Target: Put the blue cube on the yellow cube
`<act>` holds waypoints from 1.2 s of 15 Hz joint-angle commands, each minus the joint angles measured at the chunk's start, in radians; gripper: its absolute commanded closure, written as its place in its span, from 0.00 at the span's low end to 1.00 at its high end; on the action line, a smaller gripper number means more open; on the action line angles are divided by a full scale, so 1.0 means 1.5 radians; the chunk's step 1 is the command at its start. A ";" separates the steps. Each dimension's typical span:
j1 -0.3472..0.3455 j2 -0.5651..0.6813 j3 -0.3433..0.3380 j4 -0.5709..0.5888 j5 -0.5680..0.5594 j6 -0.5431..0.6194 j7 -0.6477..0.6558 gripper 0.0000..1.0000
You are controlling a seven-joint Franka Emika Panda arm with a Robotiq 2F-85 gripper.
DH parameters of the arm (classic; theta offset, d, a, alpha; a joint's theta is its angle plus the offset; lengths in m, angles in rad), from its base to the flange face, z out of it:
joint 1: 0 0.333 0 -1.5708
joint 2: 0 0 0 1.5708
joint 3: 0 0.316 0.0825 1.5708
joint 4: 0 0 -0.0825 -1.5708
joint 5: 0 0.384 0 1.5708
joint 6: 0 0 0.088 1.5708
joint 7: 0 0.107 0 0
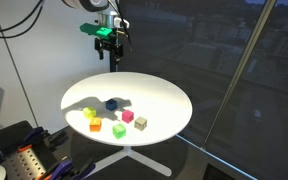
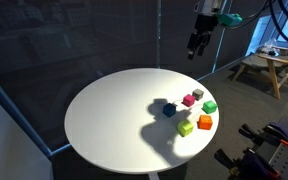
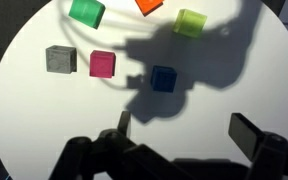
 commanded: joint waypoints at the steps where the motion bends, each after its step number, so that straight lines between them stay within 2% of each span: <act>1: 0.004 0.008 0.012 0.008 -0.032 0.005 0.029 0.00; 3: 0.007 0.013 0.018 0.010 -0.046 0.008 0.042 0.00; 12: 0.019 0.064 0.039 0.018 -0.091 0.068 0.209 0.00; 18: 0.023 0.132 0.036 0.051 -0.081 0.052 0.214 0.00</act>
